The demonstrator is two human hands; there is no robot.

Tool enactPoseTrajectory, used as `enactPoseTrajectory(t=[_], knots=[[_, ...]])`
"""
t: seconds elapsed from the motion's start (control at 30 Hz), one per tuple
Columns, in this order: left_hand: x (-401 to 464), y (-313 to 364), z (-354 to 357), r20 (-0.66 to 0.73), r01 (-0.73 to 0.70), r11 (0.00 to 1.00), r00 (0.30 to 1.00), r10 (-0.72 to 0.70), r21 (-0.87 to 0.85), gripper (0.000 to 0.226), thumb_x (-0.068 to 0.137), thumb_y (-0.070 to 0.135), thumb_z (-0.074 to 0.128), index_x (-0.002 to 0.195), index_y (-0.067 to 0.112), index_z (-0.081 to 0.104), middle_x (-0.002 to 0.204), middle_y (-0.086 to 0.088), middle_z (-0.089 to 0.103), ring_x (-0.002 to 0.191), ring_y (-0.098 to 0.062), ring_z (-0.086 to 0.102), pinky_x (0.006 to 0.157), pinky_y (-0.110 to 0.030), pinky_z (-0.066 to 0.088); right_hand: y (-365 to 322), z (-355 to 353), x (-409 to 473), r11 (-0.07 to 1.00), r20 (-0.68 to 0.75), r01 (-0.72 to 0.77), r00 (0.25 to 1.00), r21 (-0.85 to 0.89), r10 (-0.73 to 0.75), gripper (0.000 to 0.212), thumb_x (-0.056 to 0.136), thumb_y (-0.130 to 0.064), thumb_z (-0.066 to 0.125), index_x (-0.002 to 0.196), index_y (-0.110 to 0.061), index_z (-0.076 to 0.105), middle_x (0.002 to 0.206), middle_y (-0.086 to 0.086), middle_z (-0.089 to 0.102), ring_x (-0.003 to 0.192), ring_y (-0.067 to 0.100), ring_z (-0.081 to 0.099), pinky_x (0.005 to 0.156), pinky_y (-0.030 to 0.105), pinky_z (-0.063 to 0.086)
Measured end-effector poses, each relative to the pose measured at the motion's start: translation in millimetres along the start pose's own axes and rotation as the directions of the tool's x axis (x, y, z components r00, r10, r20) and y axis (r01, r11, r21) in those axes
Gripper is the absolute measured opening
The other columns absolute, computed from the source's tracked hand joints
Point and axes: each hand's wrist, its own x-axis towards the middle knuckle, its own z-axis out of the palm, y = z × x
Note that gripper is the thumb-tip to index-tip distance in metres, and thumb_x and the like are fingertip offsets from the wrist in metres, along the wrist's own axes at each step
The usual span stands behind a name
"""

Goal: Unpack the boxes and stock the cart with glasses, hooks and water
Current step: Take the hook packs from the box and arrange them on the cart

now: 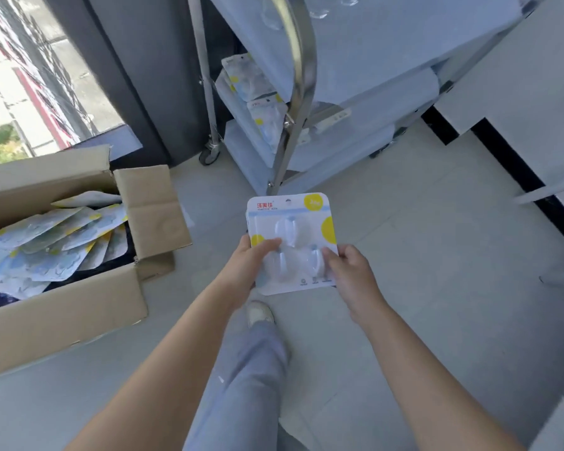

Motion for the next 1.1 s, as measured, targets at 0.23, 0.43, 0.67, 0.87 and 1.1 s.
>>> enactPoseTrajectory(t=[0.23,0.43,0.67,0.87,1.1], knots=[[80.9,12.2,74.2,-0.045,0.023,1.0,0.999,-0.023,-0.001,0.03,0.09,0.022,0.06,0.118,0.021,0.052,0.101,0.0,0.067,0.085,-0.018,0.065,0.083,-0.038,0.051,-8.4,-56.2,99.5,0.999,0.02,-0.03,0.999,-0.03,0.031,0.017,0.091,-0.02,0.057,0.088,-0.004,0.062,0.082,0.008,0.06,0.073,0.016,0.052,0.065,0.027,0.04],[124.7,11.8,125.2,-0.17,-0.01,1.0,0.985,0.011,0.008,0.013,0.088,0.029,0.063,0.099,0.023,0.058,0.107,-0.002,0.065,0.094,-0.022,0.064,0.09,-0.041,0.049,-5.1,-95.6,163.0,0.998,0.066,-0.03,0.997,-0.047,0.033,0.014,0.09,-0.021,0.057,0.077,-0.017,0.056,0.078,0.005,0.057,0.073,0.017,0.051,0.069,0.031,0.041],[161.7,15.6,170.0,-0.308,-0.087,0.976,0.951,0.021,-0.201,0.026,0.094,0.045,0.047,0.106,0.028,0.063,0.105,0.005,0.07,0.092,-0.014,0.067,0.078,-0.029,0.052,-19.4,-120.9,235.4,0.998,0.209,0.031,0.978,-0.06,-0.018,0.02,0.091,-0.02,0.058,0.071,-0.019,0.053,0.075,0.002,0.056,0.069,0.016,0.05,0.067,0.029,0.041],[202.6,23.1,178.0,-0.416,-0.234,0.962,0.896,0.156,-0.143,0.034,0.081,0.036,0.067,0.111,0.021,0.061,0.103,0.003,0.068,0.101,-0.019,0.064,0.093,-0.033,0.048,-42.6,-111.5,289.7,0.975,0.302,0.171,0.946,-0.144,-0.121,0.016,0.092,-0.025,0.057,0.077,-0.02,0.052,0.082,0.001,0.058,0.072,0.014,0.053,0.069,0.027,0.042],[278.1,10.2,173.5,-0.49,-0.343,0.939,0.825,0.281,-0.04,0.01,0.088,0.031,0.061,0.097,0.025,0.06,0.088,0.008,0.064,0.084,-0.014,0.062,0.072,-0.027,0.049,-22.1,-91.3,359.6,0.932,0.298,0.315,0.92,-0.182,-0.253,0.024,0.087,-0.03,0.06,0.069,-0.019,0.049,0.072,-0.001,0.05,0.064,0.013,0.043,0.062,0.026,0.037]])
